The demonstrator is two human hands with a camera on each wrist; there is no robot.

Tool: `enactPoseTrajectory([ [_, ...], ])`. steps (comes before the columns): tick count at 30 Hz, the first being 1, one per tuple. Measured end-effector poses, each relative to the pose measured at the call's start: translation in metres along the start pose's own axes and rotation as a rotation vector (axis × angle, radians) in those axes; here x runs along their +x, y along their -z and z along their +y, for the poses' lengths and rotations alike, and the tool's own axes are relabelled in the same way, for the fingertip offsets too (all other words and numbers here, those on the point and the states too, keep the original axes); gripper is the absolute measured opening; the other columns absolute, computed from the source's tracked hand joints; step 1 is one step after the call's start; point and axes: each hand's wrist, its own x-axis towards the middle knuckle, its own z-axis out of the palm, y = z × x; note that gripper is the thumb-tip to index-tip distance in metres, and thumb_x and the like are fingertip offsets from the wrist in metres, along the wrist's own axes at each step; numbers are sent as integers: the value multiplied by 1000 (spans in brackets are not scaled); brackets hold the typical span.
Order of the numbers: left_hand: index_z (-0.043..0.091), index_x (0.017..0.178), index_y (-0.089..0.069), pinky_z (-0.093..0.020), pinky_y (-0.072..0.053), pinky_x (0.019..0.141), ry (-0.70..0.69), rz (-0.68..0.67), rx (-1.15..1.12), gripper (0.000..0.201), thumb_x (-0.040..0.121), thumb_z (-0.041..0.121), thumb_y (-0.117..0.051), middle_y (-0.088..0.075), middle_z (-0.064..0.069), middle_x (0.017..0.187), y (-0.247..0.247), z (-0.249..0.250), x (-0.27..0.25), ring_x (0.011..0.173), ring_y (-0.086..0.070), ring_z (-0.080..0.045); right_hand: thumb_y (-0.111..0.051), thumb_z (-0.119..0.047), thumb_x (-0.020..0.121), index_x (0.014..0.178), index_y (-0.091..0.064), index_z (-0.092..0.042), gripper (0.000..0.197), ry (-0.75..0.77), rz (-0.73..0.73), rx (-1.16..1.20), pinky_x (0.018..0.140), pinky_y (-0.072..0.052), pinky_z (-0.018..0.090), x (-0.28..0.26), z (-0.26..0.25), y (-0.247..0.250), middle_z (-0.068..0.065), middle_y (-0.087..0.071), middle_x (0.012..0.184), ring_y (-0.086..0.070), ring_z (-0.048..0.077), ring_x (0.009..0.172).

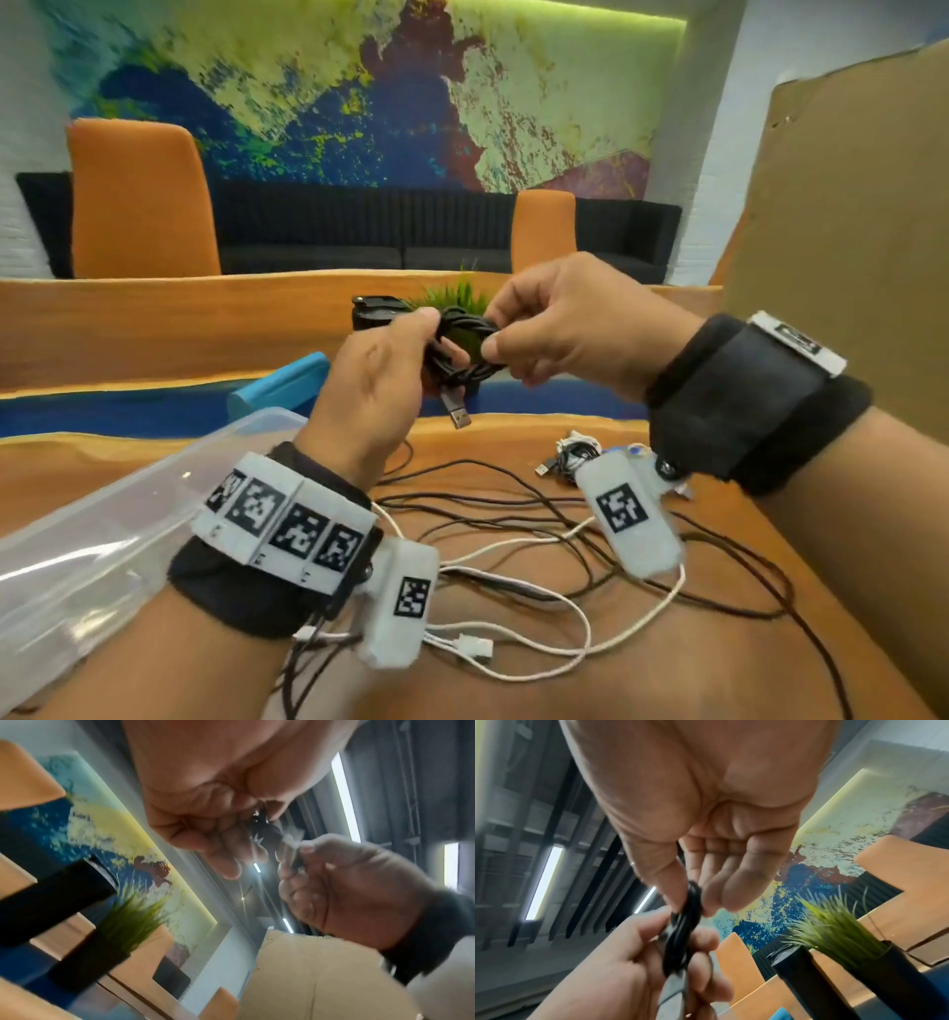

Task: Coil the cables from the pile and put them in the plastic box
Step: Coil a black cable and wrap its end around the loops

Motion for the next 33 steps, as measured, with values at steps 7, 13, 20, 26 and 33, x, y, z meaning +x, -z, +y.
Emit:
enactPoseTrajectory([
  [7, 15, 103, -74, -34, -48, 77, 180, -372, 32, 42, 102, 42, -41, -77, -8, 93, -16, 15, -14, 91, -72, -18, -66, -3, 86, 98, -68, -2, 12, -211, -125, 225, 57, -54, 25, -21, 35, 46, 10, -64, 70, -58, 15, 57],
  [13, 23, 101, -73, -28, -50, 76, 242, -445, 299, 24, 98, 33, -51, -77, 4, 91, -12, 17, -23, 85, -71, -10, -62, -3, 90, 107, -65, 1, 18, -519, -60, 250, 54, -54, 23, -29, 97, 75, 10, -62, 76, -58, 14, 60],
  [20, 30, 103, -71, -38, -54, 88, 272, -658, 950, 23, 94, 46, -56, -72, 11, 93, 19, 23, -27, 88, -66, -6, -62, -10, 93, 100, -65, 2, 15, -830, 157, -63, 49, -50, 26, -12, 181, 65, 7, -55, 64, -51, 14, 52],
  [26, 38, 108, -68, -28, -53, 86, 290, -745, 1086, 20, 92, 47, -60, -70, 18, 92, 56, 23, -32, 88, -63, 1, -63, -27, 94, 89, -68, 1, 28, -708, 49, -782, 67, -53, 36, -1, 170, 48, 15, -65, 83, -61, 30, 75],
  [33, 31, 105, -71, -5, -38, 59, 259, -1028, 1316, 17, 90, 36, -66, -66, 17, 85, 66, 8, -59, 70, -54, 6, -67, -32, 90, 92, -73, -30, 7, -91, -300, -698, 74, -49, 28, -45, 87, 13, -12, -68, 91, -60, 5, 83],
])
